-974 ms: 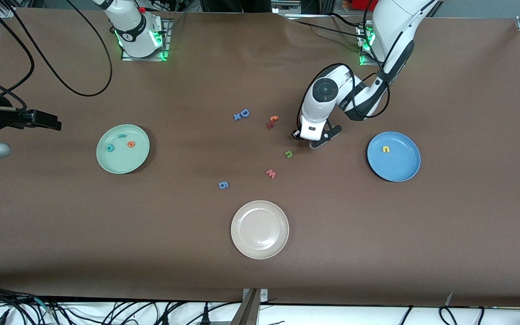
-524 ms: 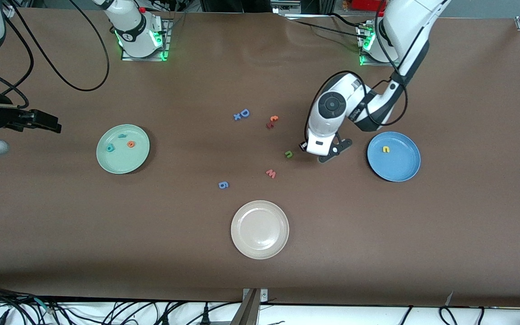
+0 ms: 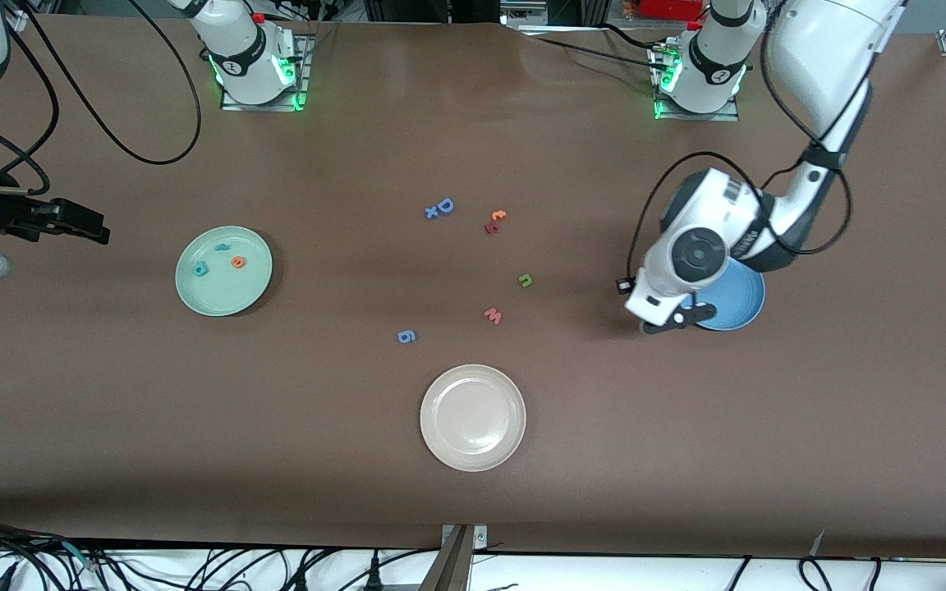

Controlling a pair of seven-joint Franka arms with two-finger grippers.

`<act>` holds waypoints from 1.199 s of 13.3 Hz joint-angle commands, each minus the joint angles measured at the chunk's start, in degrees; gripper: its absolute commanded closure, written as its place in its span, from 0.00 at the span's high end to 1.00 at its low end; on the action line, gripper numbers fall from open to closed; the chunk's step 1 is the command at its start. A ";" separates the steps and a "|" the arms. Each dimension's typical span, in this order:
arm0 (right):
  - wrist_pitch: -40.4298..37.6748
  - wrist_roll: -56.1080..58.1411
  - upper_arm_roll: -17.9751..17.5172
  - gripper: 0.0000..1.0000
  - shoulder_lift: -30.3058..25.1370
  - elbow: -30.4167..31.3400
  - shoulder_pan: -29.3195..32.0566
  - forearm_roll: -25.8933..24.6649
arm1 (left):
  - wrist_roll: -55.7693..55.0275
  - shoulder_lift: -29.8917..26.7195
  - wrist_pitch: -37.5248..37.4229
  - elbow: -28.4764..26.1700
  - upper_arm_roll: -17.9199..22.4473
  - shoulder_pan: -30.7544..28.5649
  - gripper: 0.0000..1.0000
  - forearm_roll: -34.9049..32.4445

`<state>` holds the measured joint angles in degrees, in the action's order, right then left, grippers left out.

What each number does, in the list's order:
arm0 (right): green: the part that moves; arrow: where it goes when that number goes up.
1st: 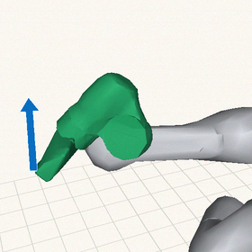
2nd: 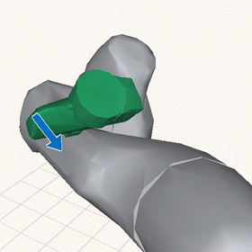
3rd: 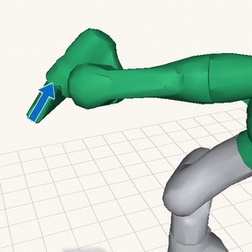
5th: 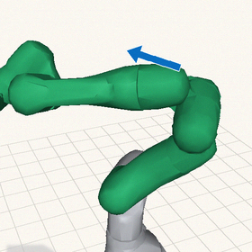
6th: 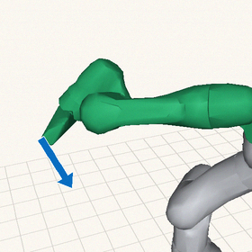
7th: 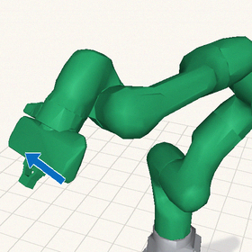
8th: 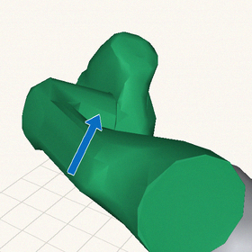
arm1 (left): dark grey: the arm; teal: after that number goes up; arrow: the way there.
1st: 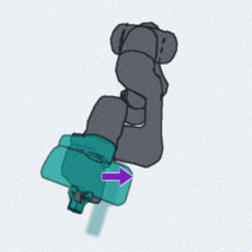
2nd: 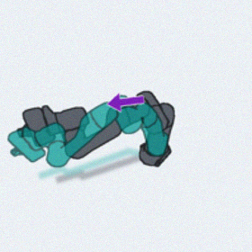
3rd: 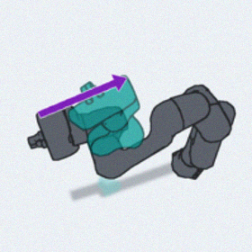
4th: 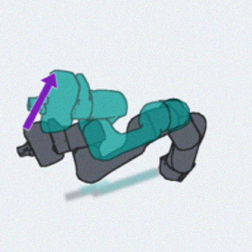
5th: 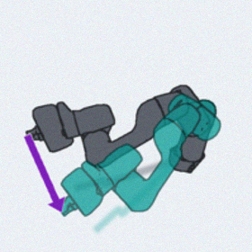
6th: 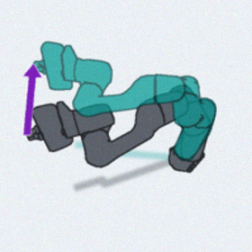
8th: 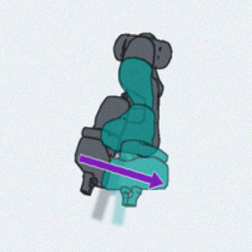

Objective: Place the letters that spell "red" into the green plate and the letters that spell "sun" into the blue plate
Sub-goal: 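Lower the yellow s onto the blue plate and open the left gripper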

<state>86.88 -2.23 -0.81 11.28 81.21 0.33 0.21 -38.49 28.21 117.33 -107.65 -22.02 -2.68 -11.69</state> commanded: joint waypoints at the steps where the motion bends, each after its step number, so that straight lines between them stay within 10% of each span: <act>1: 0.48 0.04 0.99 1.00 -1.52 0.36 -0.50 0.23 | 9.10 -0.26 -1.93 0.51 -0.75 -4.16 0.26 -1.93; 5: 0.48 -1.02 1.69 1.00 -0.91 -0.09 0.64 8.57 | 16.24 -0.17 -2.72 0.42 -0.57 -7.68 0.29 -2.02; 9: 0.31 -0.67 1.07 1.00 -0.47 0.26 0.11 2.86 | 18.44 -0.17 -2.63 0.42 -0.57 -9.18 0.34 -3.16; 12: -0.22 -0.23 0.90 1.00 0.50 0.26 -0.15 2.43 | 17.75 0.10 -2.63 1.38 -0.74 -8.40 0.95 -3.07; 16: -1.18 -0.32 0.90 1.00 0.68 0.88 -2.44 -1.53 | 13.47 0.45 -0.28 2.62 -1.71 -4.28 1.00 3.13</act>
<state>86.81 -2.57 0.19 12.48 81.58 -1.98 -0.01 -22.01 28.26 116.17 -106.41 -23.58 -9.86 -12.01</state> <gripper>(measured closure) 0.000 0.198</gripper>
